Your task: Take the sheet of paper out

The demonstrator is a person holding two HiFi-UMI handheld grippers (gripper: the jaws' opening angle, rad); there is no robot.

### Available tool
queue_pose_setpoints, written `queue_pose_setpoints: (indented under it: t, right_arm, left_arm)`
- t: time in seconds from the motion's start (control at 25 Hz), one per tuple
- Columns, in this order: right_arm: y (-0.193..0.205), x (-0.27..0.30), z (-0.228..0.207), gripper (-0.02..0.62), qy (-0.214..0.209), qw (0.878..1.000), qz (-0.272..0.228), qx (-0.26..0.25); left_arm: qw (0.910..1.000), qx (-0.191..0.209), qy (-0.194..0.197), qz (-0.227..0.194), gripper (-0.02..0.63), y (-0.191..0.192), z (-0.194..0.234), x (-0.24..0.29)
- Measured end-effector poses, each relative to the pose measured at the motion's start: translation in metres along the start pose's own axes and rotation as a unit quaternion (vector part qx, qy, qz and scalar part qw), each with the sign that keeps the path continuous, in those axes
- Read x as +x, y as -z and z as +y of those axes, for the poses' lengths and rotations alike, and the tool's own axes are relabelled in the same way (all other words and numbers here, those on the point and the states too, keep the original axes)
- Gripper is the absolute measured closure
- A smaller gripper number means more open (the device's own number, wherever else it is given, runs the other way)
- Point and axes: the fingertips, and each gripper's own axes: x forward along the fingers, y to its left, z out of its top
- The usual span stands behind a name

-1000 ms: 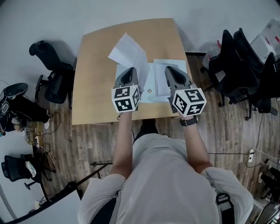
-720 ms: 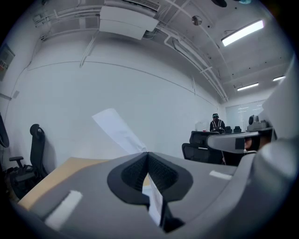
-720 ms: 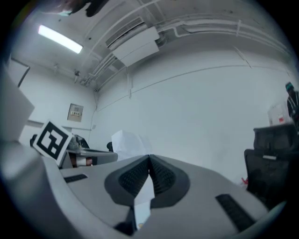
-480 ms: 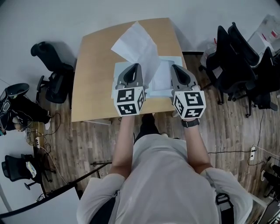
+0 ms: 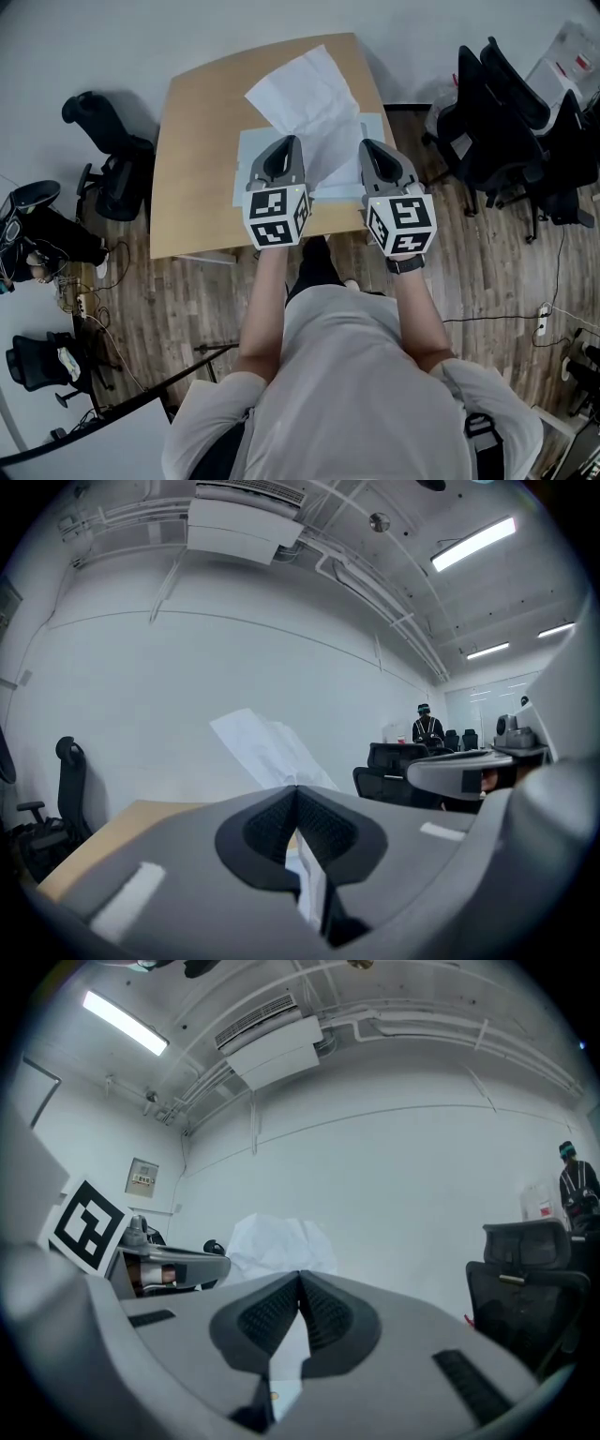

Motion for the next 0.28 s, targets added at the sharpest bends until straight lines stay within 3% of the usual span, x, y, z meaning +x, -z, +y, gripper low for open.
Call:
queue_pose_setpoints:
  t: [0.28]
  right_arm:
    - [0.006,0.011,-0.017,0.583,0.011,1.000,0.003,0.015]
  left_arm:
    - [0.9999,-0.006,0.006,0.012,0.597,0.004,0.005,0.009]
